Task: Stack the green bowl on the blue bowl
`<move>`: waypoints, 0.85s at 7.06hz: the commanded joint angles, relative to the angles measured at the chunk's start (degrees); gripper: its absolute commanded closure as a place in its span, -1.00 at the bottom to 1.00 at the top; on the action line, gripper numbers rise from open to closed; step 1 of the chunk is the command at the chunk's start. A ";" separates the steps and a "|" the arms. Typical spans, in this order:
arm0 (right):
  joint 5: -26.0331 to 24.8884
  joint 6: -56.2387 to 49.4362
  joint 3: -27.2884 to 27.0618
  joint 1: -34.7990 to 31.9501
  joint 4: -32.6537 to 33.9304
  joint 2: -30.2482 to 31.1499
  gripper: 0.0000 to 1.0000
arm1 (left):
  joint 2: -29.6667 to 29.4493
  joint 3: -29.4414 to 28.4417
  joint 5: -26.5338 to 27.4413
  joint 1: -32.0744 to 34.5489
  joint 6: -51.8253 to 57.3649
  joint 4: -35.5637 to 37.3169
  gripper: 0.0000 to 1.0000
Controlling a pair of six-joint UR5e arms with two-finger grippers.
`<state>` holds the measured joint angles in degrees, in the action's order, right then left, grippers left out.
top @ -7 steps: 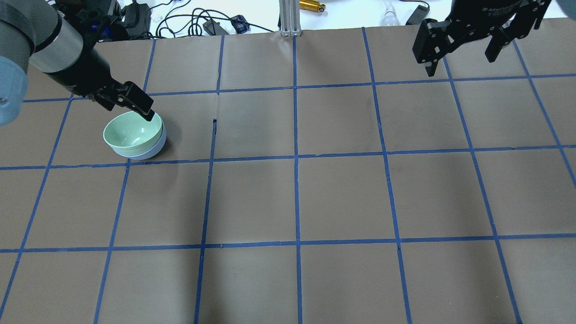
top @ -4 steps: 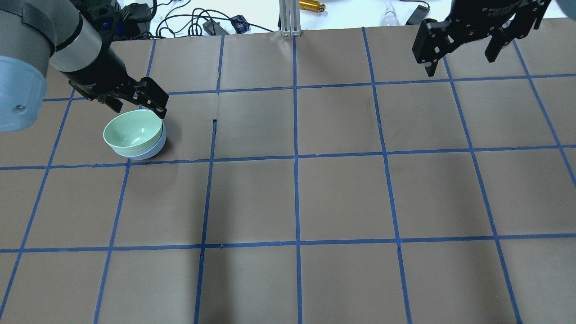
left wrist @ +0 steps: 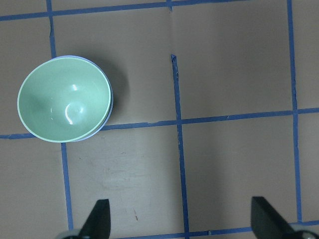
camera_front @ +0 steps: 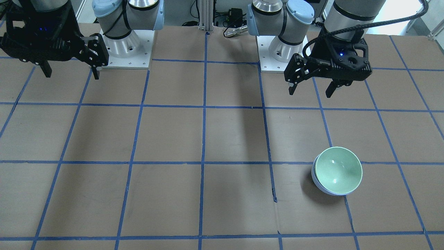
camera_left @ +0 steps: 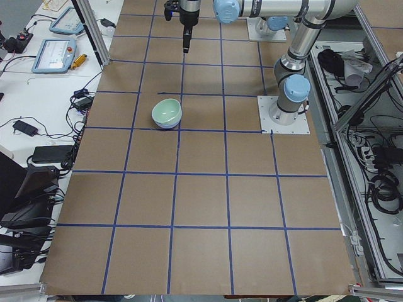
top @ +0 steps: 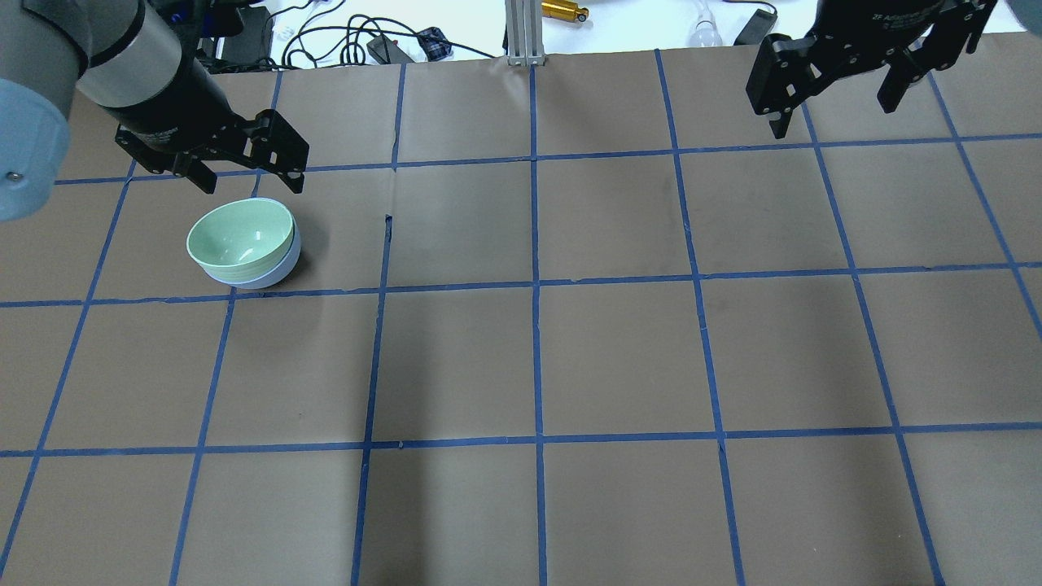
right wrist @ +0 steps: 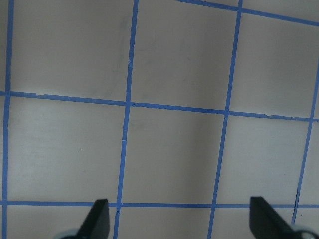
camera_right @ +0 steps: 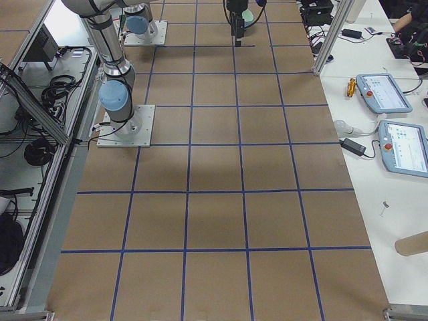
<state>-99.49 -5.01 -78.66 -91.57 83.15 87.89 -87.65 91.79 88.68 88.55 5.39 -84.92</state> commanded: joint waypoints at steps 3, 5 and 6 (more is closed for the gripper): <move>0.00 0.00 0.00 -0.02 0.00 0.00 -1.00 | -0.32 -2.67 0.35 3.47 -0.29 -5.16 -1.00; 0.00 0.00 0.00 -0.02 0.00 0.00 -1.00 | -0.41 -2.49 0.35 3.47 -0.29 -4.73 -1.00; 0.00 0.00 0.00 -0.02 0.00 0.00 -1.00 | -0.41 -2.58 0.44 3.47 -0.29 -4.72 -1.00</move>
<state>-99.49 -5.01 -78.66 -91.58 83.14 87.89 -88.05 89.26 89.04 92.00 5.10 -89.70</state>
